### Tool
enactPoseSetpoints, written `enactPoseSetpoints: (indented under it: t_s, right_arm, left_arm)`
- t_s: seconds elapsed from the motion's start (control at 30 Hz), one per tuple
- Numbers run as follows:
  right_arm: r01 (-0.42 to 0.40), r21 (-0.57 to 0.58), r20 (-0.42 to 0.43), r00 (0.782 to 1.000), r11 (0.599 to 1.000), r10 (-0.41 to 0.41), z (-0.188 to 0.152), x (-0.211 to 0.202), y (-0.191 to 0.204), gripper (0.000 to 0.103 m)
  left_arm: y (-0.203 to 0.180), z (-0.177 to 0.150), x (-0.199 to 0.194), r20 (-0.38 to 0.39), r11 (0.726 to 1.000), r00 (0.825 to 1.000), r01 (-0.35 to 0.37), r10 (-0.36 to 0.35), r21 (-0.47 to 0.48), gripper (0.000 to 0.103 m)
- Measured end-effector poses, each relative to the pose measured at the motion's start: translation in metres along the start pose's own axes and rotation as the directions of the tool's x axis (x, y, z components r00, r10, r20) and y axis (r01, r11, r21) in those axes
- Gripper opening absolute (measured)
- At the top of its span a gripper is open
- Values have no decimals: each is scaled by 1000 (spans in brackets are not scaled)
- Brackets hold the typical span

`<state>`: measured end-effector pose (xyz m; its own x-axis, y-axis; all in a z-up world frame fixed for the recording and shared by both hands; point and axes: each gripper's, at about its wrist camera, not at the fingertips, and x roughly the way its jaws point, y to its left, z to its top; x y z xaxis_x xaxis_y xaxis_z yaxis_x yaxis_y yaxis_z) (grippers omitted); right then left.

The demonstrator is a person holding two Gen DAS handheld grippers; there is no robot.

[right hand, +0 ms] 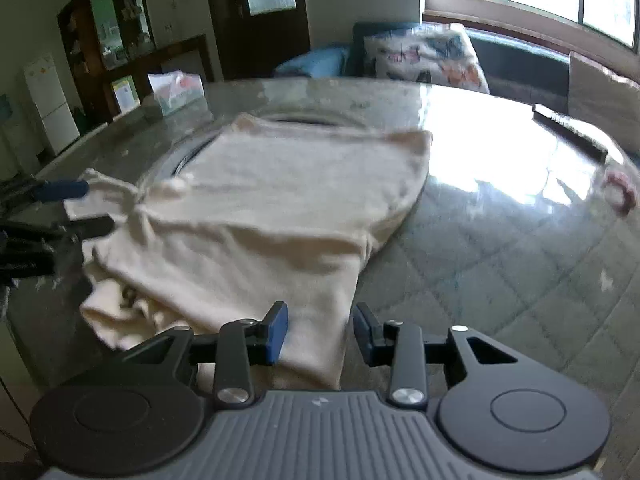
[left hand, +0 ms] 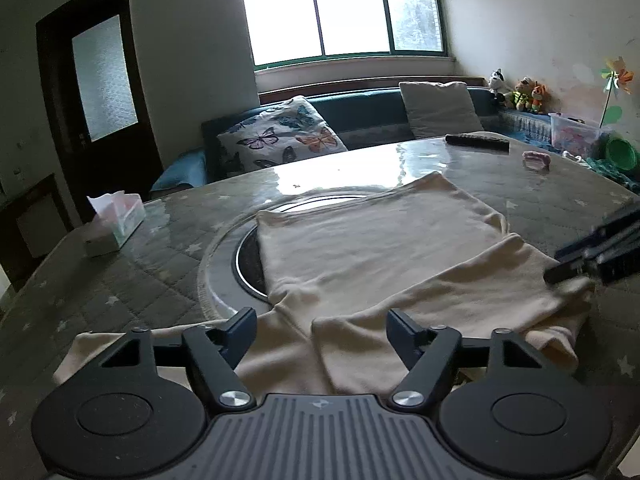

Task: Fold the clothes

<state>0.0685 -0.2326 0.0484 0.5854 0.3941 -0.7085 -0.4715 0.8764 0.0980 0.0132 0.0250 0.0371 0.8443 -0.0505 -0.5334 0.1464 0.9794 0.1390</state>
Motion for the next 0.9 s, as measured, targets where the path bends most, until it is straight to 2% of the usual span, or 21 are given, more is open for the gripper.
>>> enactPoseSetpoints:
  t_s: [0.13, 0.27, 0.43, 0.6, 0.7, 0.77, 0.9]
  right_arm:
    - [18, -21, 49, 999, 1000, -17, 16, 2, 0, 36]
    - [33, -46, 45, 999, 998, -30, 26, 20, 0, 35]
    - [67, -62, 19, 998, 996, -66, 25, 39, -4, 19]
    - [98, -2, 16, 995, 995, -98, 19, 36, -14, 18]
    - [105, -22, 37, 994, 994, -105, 22, 32, -11, 18]
    - [98, -35, 51, 994, 995, -96, 25, 31, -8, 18]
    - [96, -43, 43, 995, 994, -94, 27, 37, -7, 19]
  left_arm:
    - [-2, 0, 9, -23, 1000, 1000, 17, -17, 0, 64]
    - [-3, -3, 15, -45, 1000, 999, 19, -19, 1, 60]
    - [2, -5, 19, -57, 1000, 998, 6, -7, -6, 60]
    - [6, -6, 20, -63, 1000, 998, 4, -5, -11, 60]
    - [4, -7, 20, -60, 1000, 998, 21, -21, 0, 60]
    - [2, -7, 22, -63, 999, 997, 34, -34, 3, 52]
    - [2, -7, 30, -72, 1000, 997, 18, -17, 10, 47]
